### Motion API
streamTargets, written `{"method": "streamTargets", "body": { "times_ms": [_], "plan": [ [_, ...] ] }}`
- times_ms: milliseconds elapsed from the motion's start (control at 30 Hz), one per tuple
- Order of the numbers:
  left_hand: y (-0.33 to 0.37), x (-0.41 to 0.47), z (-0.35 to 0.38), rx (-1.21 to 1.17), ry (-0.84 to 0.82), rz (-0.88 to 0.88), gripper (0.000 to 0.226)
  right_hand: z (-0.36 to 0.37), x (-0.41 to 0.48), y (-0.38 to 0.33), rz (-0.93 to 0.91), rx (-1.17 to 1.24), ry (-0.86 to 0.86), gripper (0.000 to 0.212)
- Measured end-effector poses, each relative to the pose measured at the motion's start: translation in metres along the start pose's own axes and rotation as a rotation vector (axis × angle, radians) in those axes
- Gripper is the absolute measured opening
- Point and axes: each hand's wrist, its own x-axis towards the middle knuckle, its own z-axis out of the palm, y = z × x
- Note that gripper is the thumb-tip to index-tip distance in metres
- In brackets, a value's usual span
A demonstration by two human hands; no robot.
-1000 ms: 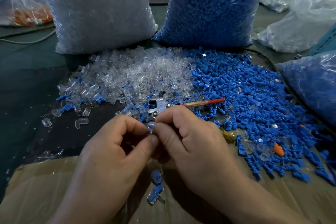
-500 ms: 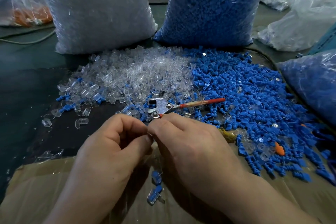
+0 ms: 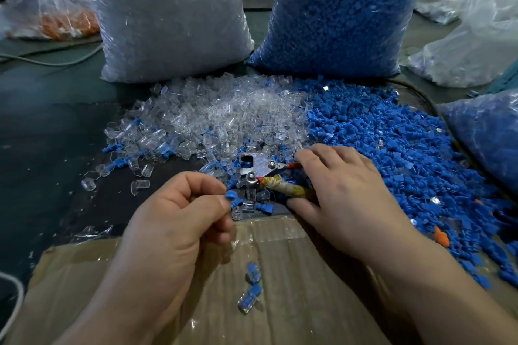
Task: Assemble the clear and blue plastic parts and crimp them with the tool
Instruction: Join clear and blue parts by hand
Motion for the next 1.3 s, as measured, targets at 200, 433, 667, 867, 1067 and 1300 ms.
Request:
{"method": "streamTargets", "body": {
  "times_ms": [200,433,667,867,1067,1300],
  "plan": [
    [-0.002,0.003,-0.002,-0.034,0.018,0.027,0.034,-0.006,0.004,-0.004,-0.037,0.009,0.057,0.049],
    [-0.002,0.002,-0.009,0.266,0.141,0.259,0.028,-0.026,-0.013,-0.011,-0.098,0.309,0.264,0.045],
    [-0.004,0.004,-0.016,0.318,0.121,0.355,0.024,-0.029,-0.022,-0.009,-0.261,0.303,0.146,0.055],
    [0.004,-0.001,-0.015,0.359,0.053,0.373,0.021,-0.028,-0.023,-0.006,-0.29,0.287,0.104,0.055],
    [0.001,-0.001,-0.015,0.428,0.049,0.424,0.013,-0.028,-0.021,-0.006,-0.304,0.235,0.054,0.057],
    [-0.002,-0.001,-0.017,0.414,0.069,0.412,0.02,-0.03,-0.02,-0.008,-0.299,0.255,0.063,0.045]
  ]
}}
